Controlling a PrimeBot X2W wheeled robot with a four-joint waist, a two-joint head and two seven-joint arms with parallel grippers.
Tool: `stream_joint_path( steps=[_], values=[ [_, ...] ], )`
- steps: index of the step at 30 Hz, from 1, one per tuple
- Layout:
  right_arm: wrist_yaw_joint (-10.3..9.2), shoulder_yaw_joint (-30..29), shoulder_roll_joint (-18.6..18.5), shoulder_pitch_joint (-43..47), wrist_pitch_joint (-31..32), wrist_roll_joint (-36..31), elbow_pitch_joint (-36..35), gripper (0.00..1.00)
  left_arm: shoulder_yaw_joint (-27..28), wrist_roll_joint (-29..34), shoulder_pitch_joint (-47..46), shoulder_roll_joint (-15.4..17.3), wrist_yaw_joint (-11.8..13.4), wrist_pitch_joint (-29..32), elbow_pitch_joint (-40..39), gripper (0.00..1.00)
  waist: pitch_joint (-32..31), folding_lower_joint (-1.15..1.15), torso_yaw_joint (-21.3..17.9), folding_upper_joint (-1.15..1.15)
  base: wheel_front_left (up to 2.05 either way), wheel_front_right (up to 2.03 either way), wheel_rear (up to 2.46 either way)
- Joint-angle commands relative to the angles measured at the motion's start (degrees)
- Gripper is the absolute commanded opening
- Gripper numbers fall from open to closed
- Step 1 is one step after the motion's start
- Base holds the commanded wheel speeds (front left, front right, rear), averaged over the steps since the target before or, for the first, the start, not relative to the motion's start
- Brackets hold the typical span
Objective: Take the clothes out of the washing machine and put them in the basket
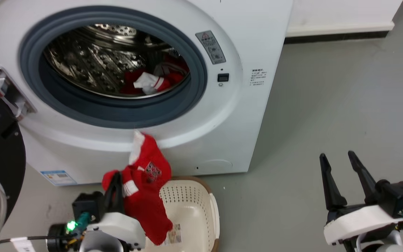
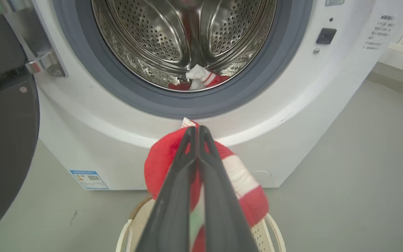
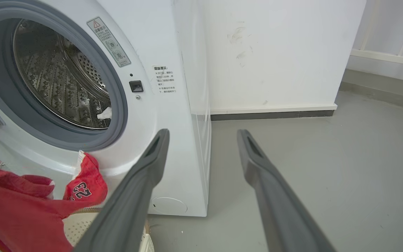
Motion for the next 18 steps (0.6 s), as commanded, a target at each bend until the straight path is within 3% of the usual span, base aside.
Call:
stream_joint_path(
  steps=[1,11,18],
  values=[
    [-0.04,0.09,0.08,-1.44,-0.33,0.3,-0.07,1.0,-0.22,-0.47,0.52,-0.73,0.29,-0.73,1.83,0.0,2.94,0.0,-0.71,0.0,0.0,0.0,0.0],
    [-0.04,0.55,0.1,-6.94,-1.63,0.53,-0.32,1.0,-0.99,-1.3,-7.27,-2.68,-1.98,-6.24,18.49,0.0,15.17,0.0,-2.9,0.0,0.0,0.0,0.0],
    [-0.04,1.88,0.1,-10.08,-2.99,1.2,0.4,1.0,-0.4,-1.07,-14.21,-2.25,-3.0,-7.48,29.34,0.0,21.56,0.0,-4.96,0.0,0.0,0.0,0.0]
  ],
)
